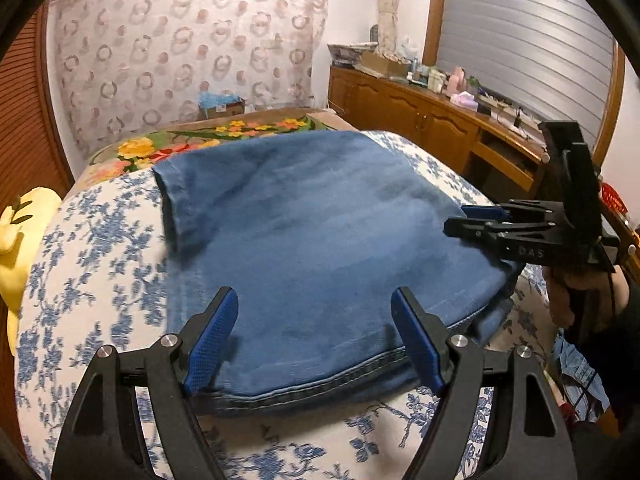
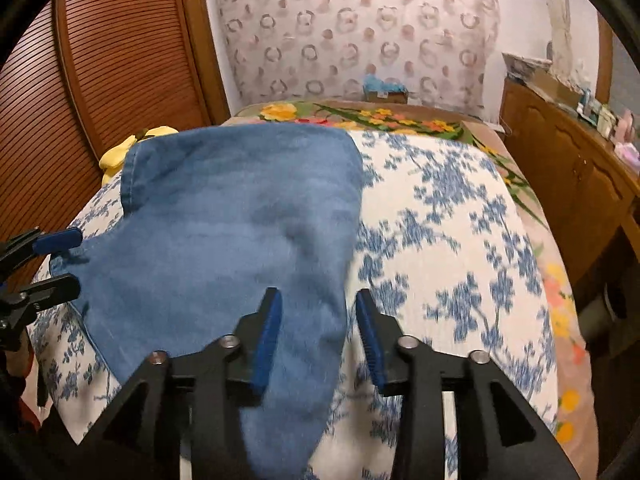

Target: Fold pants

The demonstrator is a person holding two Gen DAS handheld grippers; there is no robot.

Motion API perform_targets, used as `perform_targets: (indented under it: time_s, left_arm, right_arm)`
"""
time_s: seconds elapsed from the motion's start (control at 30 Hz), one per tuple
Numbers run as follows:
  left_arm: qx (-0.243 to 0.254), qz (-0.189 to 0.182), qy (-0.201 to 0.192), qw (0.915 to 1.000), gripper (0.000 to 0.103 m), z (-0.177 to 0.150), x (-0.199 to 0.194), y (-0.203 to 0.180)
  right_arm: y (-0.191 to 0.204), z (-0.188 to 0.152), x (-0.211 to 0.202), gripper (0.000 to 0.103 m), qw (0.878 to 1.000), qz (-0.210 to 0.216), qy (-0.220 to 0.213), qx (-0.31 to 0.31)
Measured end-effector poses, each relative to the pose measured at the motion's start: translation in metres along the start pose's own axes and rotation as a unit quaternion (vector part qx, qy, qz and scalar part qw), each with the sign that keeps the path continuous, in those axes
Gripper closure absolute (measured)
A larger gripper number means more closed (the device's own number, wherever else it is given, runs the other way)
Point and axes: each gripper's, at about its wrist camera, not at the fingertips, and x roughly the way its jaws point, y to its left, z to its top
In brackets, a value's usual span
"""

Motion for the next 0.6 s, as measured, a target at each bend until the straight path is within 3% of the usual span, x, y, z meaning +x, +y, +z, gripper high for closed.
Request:
perform_targets:
  time_s: [0.27, 0.6]
  left_arm:
    - [0.010, 0.008, 0.023, 0.9996, 0.023, -0.006, 0.020, -0.011]
    - [0.004, 0.013, 0.031, 0.9994, 0.023, -0.015, 0.034, -0.011]
  right_arm:
    - [-0.004, -0.017, -0.019, 0.050, 0.999, 0.032, 0.001, 0.037]
    - [-0.005, -0.029, -0.015, 0.049, 0.997, 0.042, 0.013, 0.060]
